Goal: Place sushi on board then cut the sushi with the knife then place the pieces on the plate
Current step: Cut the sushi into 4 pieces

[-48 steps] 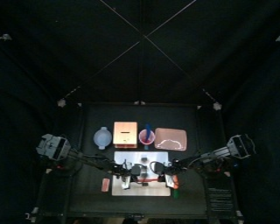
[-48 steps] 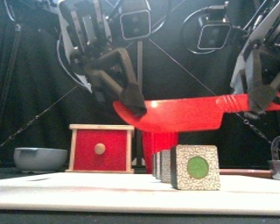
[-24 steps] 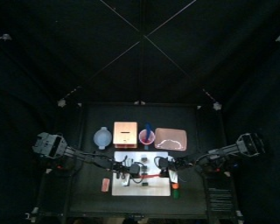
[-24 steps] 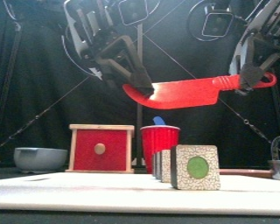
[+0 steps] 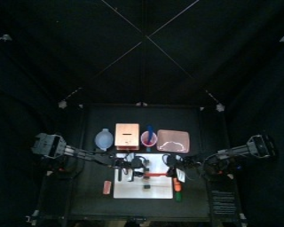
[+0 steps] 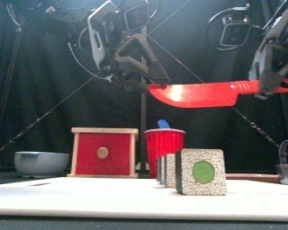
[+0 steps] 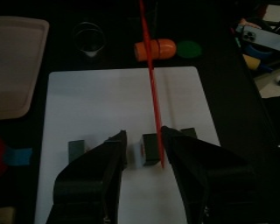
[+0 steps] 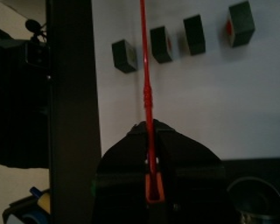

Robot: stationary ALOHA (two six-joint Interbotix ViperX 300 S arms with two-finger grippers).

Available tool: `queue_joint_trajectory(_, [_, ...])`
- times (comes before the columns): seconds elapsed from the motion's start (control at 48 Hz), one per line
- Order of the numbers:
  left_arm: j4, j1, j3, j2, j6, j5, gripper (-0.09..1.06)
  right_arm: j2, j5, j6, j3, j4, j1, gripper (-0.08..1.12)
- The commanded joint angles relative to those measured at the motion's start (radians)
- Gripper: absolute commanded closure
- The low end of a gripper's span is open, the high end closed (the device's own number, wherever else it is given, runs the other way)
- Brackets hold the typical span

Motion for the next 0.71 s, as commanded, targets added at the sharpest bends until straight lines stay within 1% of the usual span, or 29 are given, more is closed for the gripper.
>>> queue_joint_trajectory(0.021, [0.006,0.014,0.011,-0.043,-0.002,-0.02,0.21,-0.084,0.057,0.018,0.021,0.012,-0.021,0.71])
queue_joint_trajectory(0.146, [0.005,0.025,0.043,-0.057,-0.002,-0.052,0.21,-0.175,0.146,0.086,0.063,-0.005,-0.055,0.71])
queue_joint_trajectory(0.375, [0.005,0.04,0.071,-0.058,0.0,-0.104,0.21,-0.298,0.321,0.241,0.091,-0.078,-0.072,0.71])
queue_joint_trajectory(0.562, [0.006,0.049,0.083,-0.057,0.0,-0.11,0.21,-0.328,0.449,0.345,0.1,-0.14,-0.075,0.71])
queue_joint_trajectory(0.708, [0.006,0.055,0.084,-0.054,0.0,-0.11,0.21,-0.324,0.443,0.393,0.118,-0.161,-0.078,0.69])
